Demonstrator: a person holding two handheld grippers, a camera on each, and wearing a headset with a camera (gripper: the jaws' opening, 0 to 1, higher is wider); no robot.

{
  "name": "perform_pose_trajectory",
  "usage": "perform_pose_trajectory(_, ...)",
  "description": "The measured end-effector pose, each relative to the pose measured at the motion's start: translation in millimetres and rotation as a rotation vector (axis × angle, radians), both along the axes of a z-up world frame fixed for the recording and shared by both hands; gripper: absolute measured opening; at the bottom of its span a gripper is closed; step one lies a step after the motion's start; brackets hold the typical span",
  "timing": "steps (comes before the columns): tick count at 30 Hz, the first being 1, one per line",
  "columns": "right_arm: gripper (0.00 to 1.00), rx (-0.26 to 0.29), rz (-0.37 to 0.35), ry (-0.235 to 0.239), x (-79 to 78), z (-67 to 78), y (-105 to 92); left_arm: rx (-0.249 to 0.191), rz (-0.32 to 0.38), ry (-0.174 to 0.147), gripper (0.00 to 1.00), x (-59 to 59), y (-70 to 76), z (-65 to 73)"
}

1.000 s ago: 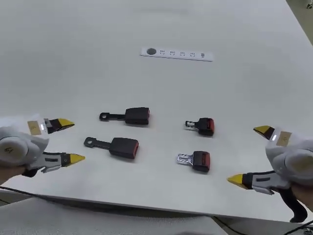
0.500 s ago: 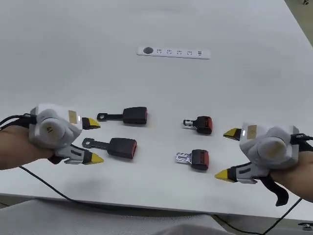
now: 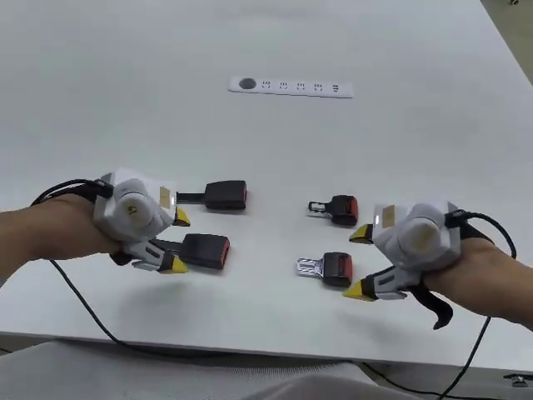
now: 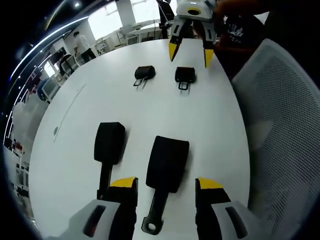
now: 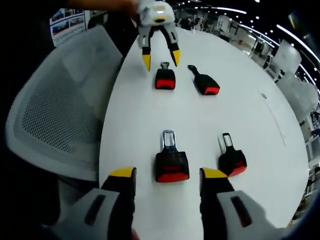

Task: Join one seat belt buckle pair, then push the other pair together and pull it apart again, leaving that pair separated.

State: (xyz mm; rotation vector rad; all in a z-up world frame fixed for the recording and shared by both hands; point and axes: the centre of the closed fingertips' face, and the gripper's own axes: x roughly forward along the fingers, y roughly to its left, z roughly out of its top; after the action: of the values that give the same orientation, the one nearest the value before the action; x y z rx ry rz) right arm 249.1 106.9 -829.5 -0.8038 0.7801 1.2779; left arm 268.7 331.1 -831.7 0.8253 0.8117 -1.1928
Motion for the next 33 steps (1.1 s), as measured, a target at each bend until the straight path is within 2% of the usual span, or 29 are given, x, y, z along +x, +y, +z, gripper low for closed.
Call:
perform_pose_trajectory(3, 0.5, -0.026, 0.025, -0.005, 3.2, -8.4, 1.3, 0.001, -0.017, -0.005, 0.45, 1.7, -3.0, -1.0)
perform_pose_trajectory(5, 0.48, -0.036, 0.04, 0.019, 1.1, -14.6, 1.9, 0.03, -0.039, -0.004, 0.44, 2.1, -1.6, -5.7)
perform_pose_trajectory(8, 0.48, -0.046, 0.037, 0.048, 2.6, -23.7, 0.4, 0.033, -0.047, 0.003, 0.41, 3.2, -4.5, -8.5)
perform_pose_trajectory(12, 0.42, -0.021, 0.009, 0.085, 4.1, -26.7, 3.3, 0.033, -0.049, -0.001, 0.36, 3.9, -8.8, -9.7)
perform_pose_trajectory(15, 0.41, -0.037, 0.026, 0.08, 4.0, -31.3, 3.5, 0.059, -0.069, -0.003, 0.35, 3.5, -6.9, -16.6)
perform_pose_trajectory(18, 0.41, -0.067, 0.06, 0.075, 2.8, -35.6, 2.6, 0.057, -0.067, 0.002, 0.34, 3.0, -7.9, -17.1)
perform_pose_trajectory(24, 0.36, -0.05, 0.047, 0.092, 7.5, -33.7, 4.9, 0.074, -0.077, -0.006, 0.33, 3.0, -7.3, -20.1)
perform_pose_trajectory(25, 0.36, -0.067, 0.094, 0.074, 8.3, -34.1, 3.9, 0.08, -0.081, -0.01, 0.33, 3.0, -7.3, -20.8)
perform_pose_trajectory(27, 0.35, -0.069, 0.09, 0.082, 7.1, -34.1, 4.5, 0.103, -0.091, -0.02, 0.33, 4.7, -5.8, -25.6)
perform_pose_trajectory(33, 0.35, -0.055, 0.099, 0.085, 8.6, -34.5, 4.5, 0.12, -0.115, 0.0, 0.32, 3.8, -6.0, -28.5)
